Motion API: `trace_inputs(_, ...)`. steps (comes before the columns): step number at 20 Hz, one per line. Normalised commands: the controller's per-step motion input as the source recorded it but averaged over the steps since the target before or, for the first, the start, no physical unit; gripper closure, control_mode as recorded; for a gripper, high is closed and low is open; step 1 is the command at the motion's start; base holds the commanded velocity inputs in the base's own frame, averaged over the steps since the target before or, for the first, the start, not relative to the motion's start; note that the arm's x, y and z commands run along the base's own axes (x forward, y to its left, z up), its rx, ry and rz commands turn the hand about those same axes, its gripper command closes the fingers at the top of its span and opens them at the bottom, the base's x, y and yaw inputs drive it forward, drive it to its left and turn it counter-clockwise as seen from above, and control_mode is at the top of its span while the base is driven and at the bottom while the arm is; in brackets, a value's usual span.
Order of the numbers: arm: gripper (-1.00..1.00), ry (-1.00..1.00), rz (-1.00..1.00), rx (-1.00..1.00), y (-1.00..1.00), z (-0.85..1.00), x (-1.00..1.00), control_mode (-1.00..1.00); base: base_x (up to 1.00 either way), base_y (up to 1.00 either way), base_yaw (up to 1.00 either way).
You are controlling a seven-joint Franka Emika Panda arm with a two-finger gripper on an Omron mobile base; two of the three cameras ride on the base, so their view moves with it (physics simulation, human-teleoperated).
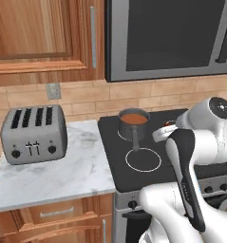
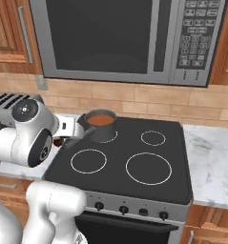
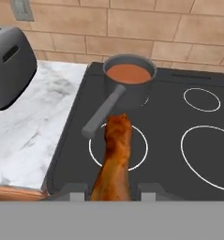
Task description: Retrieve the chicken drumstick from the fridge and place it on the saucepan with marinade on the stove.
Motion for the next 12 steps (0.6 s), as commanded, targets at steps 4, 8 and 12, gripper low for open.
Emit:
trace_inputs(4, 1.0, 0.0, 0.0, 0.0, 0.0, 0.0, 0.0, 1.0, 0.0, -0.61, -0.21)
trace_inputs(8, 1.0, 0.0, 0.0, 0.0, 0.0, 0.0, 0.0, 1.0, 0.03, 0.0, 0.0)
trace_inputs(12, 1.0, 0.0, 0.0, 0.0, 0.0, 0.0, 0.0, 1.0, 0.54, 0.0, 0.0)
